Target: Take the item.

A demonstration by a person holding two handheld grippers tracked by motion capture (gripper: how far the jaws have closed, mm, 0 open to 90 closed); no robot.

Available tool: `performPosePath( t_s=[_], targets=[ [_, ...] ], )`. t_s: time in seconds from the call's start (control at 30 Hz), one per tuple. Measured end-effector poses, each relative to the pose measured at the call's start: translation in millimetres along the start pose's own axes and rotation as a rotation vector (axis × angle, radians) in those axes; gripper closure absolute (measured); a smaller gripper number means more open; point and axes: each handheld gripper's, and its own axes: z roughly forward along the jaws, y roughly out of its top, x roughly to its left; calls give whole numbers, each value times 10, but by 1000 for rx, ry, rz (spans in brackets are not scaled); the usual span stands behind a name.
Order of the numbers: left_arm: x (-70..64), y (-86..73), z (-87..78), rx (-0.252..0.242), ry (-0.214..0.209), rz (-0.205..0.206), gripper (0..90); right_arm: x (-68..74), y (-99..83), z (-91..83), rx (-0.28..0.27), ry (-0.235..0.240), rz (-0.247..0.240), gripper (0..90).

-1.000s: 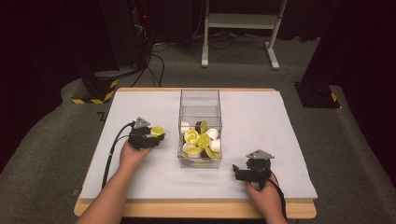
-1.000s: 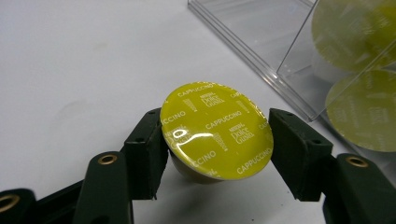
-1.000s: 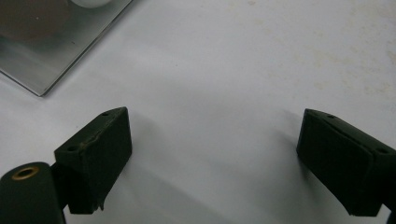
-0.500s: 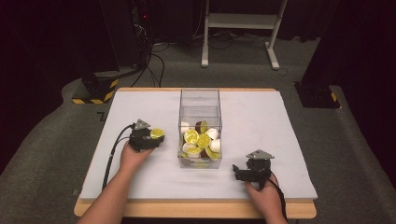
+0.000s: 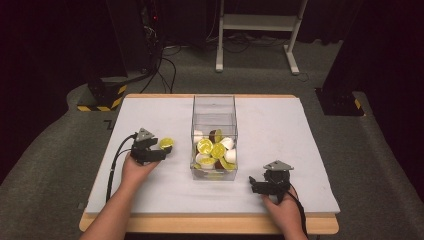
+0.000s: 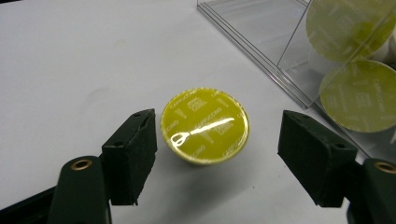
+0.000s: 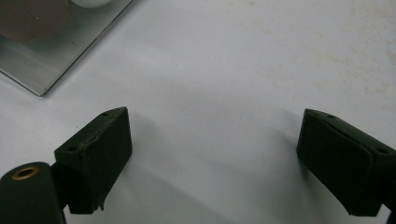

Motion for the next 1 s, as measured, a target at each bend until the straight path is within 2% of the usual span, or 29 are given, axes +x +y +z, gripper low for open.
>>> performPosePath(
  t_s=[0.3, 0.4, 0.67, 0.73, 0.87, 1.0],
  targets=[
    [72, -218, -264, 33, -7, 12, 300, 0, 0, 0, 0, 0, 0, 103],
    [61, -338, -385, 49, -10, 35, 299, -1, 0, 0, -1, 0, -2, 103],
    [127, -596, -634, 103, 29, 76, 298, 0, 0, -1, 0, 0, 0, 103],
    [138, -630, -680, 93, 23, 73, 298, 0, 0, -1, 0, 0, 0, 103],
    [147, -652, -694, 80, 16, 70, 295, 0, 0, 0, 0, 0, 0, 103],
    [121, -669, -685, 76, 33, 89, 296, -1, 0, 0, -1, 0, -3, 103]
  ],
)
